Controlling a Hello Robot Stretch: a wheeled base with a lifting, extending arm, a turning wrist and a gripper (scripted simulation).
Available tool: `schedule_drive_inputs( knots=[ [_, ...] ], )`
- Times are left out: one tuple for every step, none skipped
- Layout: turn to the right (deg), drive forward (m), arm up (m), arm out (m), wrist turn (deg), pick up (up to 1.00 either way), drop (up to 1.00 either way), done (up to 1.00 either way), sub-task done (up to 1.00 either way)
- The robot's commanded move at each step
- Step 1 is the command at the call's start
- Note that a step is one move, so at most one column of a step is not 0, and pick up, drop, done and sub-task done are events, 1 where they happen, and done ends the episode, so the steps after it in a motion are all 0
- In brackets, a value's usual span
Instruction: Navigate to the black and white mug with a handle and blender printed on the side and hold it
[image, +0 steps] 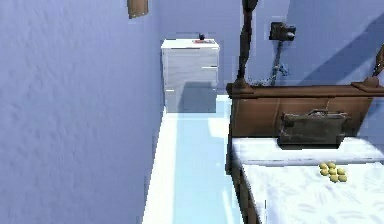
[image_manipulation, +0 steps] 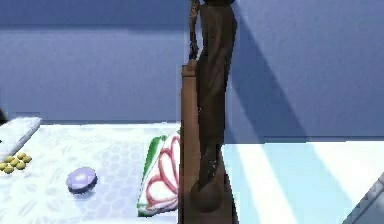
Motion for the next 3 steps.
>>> schedule_drive_inputs(
  knots=[
    [0.0, 1.00, 0.00, 0.00, 0.0, 0.00, 0.00, 0.00, 0.00],
    [3.0, 0.00, 0.00, 0.00, 0.0, 0.00, 0.00, 0.00, 0.00],
    [0.0, 0.65, 0.00, 0.00, 0.0, 0.00, 0.00, 0.00, 0.00]
  ],
)
